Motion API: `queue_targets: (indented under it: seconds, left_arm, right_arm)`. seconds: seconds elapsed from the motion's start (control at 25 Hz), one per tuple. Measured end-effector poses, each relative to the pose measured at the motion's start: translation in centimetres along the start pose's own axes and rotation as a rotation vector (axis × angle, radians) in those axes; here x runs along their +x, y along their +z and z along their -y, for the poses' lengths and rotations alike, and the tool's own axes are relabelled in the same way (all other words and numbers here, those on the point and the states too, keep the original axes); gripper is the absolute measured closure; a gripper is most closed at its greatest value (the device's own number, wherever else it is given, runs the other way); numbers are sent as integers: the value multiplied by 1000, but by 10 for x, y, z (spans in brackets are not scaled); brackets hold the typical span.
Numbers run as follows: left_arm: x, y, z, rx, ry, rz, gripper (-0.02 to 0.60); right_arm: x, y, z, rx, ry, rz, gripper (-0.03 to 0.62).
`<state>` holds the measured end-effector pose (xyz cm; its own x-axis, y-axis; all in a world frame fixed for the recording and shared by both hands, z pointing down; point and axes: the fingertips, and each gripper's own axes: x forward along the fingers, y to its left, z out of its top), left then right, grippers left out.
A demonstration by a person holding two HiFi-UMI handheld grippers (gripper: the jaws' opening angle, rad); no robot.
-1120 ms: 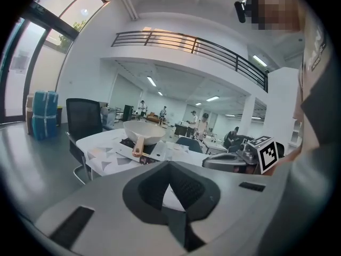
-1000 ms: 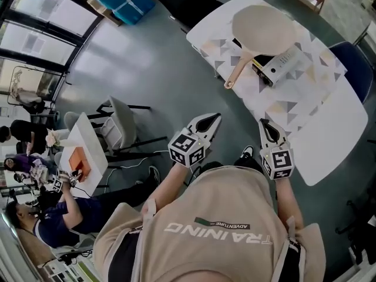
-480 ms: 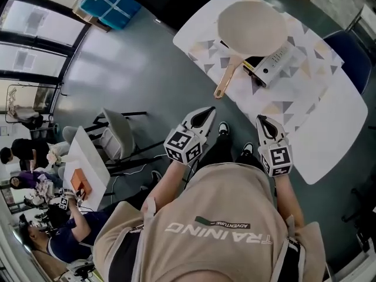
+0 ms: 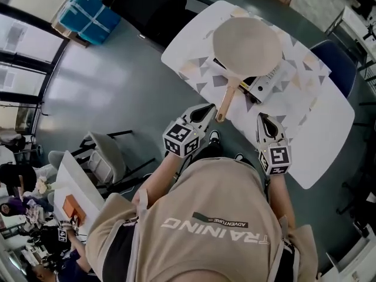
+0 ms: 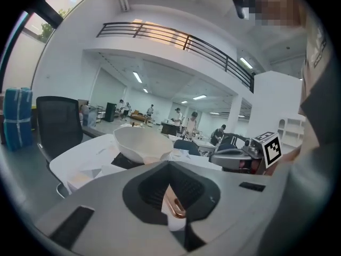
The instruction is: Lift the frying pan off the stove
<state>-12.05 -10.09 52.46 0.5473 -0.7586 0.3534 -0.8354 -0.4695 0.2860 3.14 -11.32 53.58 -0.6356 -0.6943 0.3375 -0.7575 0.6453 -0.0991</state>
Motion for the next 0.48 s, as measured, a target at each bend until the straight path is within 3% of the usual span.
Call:
queue_targets:
  seconds: [0.28,0.48]
  left_arm:
    - [27,-2,-28,-3,-137,-78,580]
    - [44,-6,-37,-52,-219,-126,580]
  right_arm:
    - [29,12,-13,36,-101,-10,591]
    - [33,5,-18,60,-151,-35,591]
